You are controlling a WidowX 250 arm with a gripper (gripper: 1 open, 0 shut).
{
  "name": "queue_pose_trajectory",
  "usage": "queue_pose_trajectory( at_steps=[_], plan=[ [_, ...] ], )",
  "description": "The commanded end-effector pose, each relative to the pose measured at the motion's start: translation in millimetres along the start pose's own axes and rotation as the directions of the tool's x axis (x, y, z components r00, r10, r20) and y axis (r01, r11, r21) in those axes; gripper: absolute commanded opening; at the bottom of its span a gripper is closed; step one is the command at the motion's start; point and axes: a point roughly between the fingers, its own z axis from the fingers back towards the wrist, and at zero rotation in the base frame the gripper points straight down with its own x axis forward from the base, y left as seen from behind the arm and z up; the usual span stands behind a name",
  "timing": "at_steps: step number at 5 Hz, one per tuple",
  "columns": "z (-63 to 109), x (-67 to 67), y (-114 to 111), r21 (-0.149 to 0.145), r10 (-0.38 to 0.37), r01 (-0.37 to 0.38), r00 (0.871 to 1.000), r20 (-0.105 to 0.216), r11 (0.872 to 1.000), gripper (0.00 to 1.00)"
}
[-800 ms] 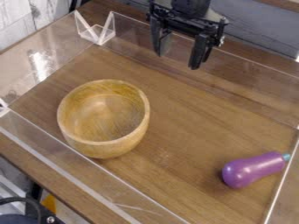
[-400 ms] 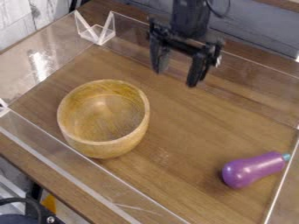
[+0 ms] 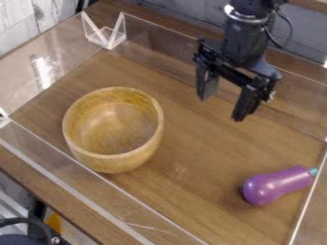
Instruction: Put the purple eggplant in the brown bowl
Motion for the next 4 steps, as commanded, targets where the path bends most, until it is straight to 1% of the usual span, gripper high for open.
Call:
queue_pose_trajectory(
  at_steps=[1, 2, 3, 4],
  plan=[
    [5.6, 3.7, -4.8, 0.004, -0.047, 0.047, 0.998, 0.043, 0.999, 1.00],
    [0.1, 3.1, -11.2, 0.011, -0.101, 0.101, 0.994, 0.045, 0.995, 1.00],
    [-4.7, 1.9, -20.8, 0.023, -0.166, 0.165, 0.985, 0.048, 0.986, 1.00],
    [-8.9, 1.4, -27.2, 0.030, -0.210, 0.209, 0.977, 0.045, 0.977, 1.00]
  ],
)
